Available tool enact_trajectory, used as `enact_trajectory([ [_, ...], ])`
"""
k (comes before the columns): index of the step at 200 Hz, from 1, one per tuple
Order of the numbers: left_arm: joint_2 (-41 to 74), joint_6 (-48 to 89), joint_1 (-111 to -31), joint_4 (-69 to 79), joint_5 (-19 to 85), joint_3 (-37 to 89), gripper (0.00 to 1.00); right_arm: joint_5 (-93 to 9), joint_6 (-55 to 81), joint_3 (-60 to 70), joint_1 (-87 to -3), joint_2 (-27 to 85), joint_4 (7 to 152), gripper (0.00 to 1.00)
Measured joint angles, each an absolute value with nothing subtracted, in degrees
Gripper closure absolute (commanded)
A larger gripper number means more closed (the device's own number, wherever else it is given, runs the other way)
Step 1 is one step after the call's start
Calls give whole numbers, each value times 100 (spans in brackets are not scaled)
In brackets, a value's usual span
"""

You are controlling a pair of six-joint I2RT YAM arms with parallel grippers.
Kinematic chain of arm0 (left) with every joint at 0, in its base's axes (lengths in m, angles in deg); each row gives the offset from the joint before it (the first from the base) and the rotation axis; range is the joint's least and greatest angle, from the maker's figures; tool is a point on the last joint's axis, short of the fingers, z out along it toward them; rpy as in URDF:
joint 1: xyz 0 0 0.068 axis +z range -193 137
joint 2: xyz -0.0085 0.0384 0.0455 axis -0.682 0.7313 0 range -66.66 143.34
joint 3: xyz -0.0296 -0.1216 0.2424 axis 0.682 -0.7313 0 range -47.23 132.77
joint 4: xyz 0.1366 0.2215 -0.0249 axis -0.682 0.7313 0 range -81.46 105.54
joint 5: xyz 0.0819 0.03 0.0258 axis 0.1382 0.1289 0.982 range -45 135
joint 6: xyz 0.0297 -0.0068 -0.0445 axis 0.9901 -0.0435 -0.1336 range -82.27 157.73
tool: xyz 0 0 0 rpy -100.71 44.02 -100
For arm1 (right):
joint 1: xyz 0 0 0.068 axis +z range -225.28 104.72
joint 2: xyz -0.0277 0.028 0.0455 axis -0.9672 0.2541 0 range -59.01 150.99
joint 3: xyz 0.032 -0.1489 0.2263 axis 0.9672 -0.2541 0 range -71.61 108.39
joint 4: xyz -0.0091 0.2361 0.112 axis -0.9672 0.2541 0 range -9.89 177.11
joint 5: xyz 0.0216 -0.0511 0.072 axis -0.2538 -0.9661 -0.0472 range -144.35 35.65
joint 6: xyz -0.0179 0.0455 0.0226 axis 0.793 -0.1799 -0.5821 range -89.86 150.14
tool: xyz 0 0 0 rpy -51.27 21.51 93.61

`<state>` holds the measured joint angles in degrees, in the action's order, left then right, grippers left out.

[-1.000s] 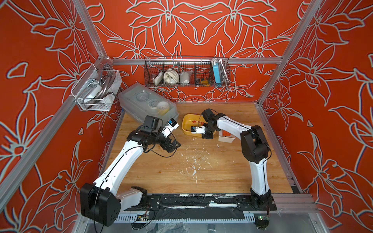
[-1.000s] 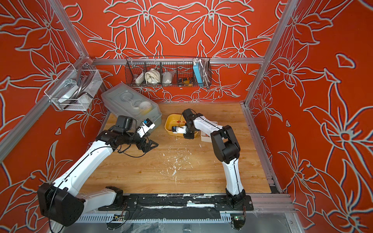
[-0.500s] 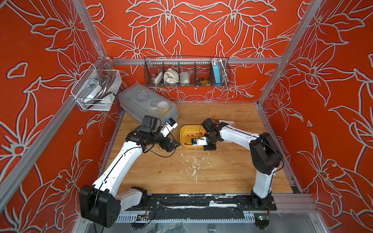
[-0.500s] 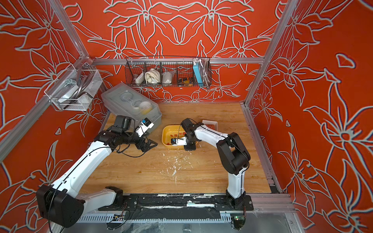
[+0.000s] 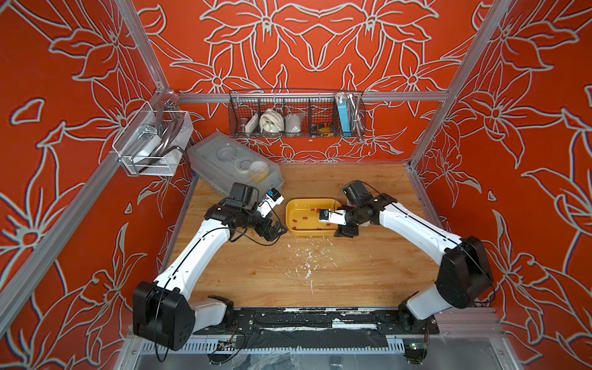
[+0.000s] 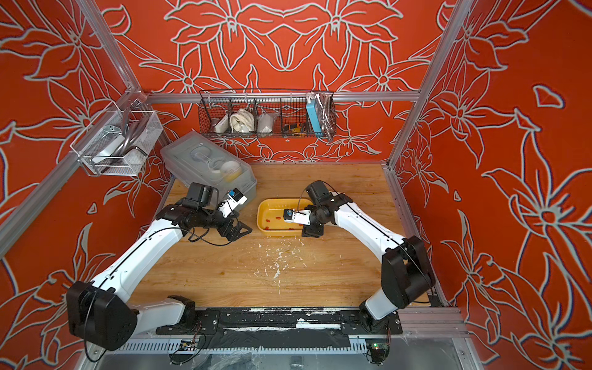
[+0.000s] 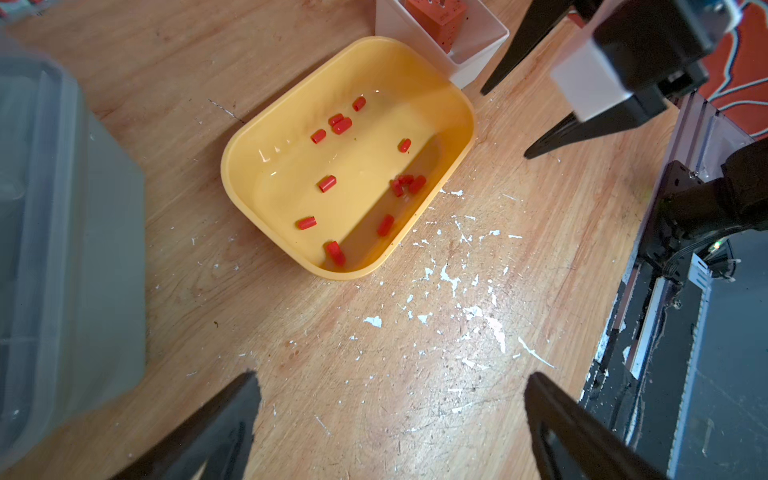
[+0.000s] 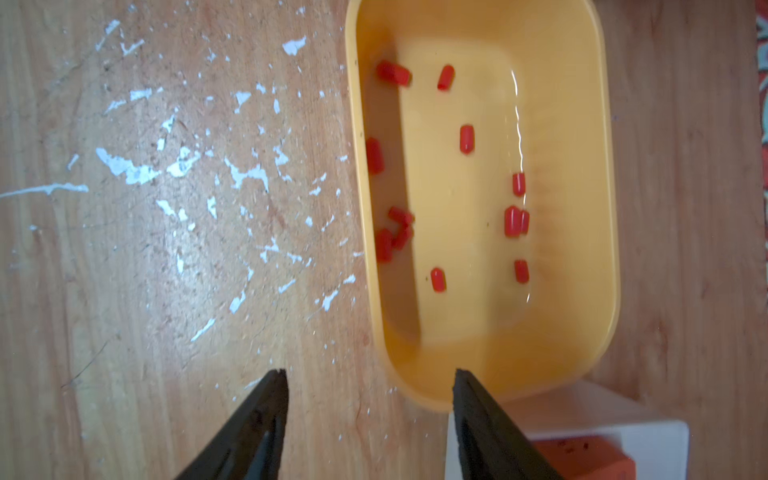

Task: Take the screw protection sleeves out of the storage box
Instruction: Move the storage box to the center of the board, then adjust the storage box at the center of the board.

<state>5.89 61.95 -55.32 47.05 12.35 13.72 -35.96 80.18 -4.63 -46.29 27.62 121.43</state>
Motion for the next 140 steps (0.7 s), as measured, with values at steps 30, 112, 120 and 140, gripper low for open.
enact_trajectory([
  [30,731,6189,-5539,4705,1172,1372,2,-3472,8035,-1035,-5450,2554,12161,43],
  [112,1653,6598,-6234,5026,1447,1975,2,-3522,8215,-819,-6445,4021,11568,47],
  [120,1798,6742,-6376,5120,1541,2113,2,-3539,8215,-690,-6541,4132,11527,47],
  [140,2126,7065,-6710,5325,1758,2432,5,-3627,8182,-360,-6731,4346,11374,47],
])
